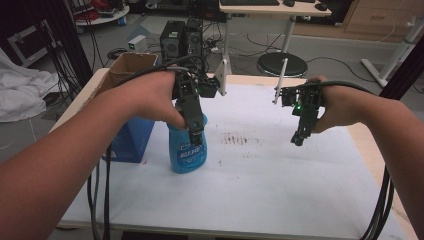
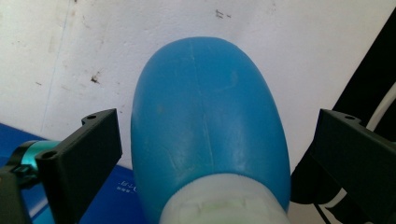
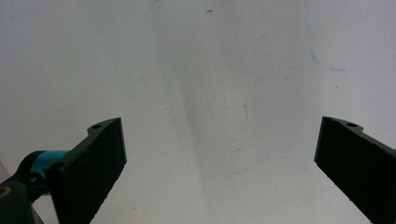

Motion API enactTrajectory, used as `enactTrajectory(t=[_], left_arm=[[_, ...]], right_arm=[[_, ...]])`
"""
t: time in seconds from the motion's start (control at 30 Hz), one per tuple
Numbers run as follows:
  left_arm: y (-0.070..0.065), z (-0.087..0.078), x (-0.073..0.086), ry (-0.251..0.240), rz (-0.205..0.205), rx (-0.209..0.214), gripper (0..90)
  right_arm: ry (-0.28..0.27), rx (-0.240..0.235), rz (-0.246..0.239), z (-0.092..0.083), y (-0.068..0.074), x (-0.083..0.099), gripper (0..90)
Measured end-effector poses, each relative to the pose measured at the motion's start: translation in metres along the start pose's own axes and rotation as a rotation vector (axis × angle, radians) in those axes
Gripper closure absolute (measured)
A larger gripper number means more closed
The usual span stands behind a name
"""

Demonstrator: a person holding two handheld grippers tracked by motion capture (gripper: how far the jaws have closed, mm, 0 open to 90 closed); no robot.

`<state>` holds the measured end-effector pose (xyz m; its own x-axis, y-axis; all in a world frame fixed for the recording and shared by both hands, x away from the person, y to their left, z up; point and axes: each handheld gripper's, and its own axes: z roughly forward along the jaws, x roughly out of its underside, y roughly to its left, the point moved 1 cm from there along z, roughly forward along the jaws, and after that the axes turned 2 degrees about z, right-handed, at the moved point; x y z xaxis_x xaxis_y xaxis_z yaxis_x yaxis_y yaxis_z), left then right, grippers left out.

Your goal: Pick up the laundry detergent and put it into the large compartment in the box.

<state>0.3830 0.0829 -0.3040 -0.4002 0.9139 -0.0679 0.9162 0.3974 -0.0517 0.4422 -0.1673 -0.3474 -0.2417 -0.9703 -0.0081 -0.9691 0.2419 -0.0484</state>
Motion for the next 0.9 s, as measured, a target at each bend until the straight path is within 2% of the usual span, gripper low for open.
enactTrajectory(t=[0.3,0.4,0.73,0.9], left_arm=[[0.0001,0.0045,-0.0035,0.029,0.003,-0.008,3.3],[0.0009,0.0046,-0.0034,0.035,0.001,-0.008,8.7],[0.0008,0.0050,-0.0039,0.034,0.006,-0.012,9.0],[0.0009,0.0049,-0.0040,0.035,0.007,-0.011,12.3]], right_arm=[[0.001,0.001,-0.003,0.0007,-0.0005,-0.0009,1.1],[0.000,0.003,-0.005,0.0006,-0.0003,-0.0013,1.1],[0.003,0.002,0.002,0.0013,-0.0010,-0.0010,1.1],[0.003,0.004,-0.001,0.0012,-0.0015,-0.0013,1.1]])
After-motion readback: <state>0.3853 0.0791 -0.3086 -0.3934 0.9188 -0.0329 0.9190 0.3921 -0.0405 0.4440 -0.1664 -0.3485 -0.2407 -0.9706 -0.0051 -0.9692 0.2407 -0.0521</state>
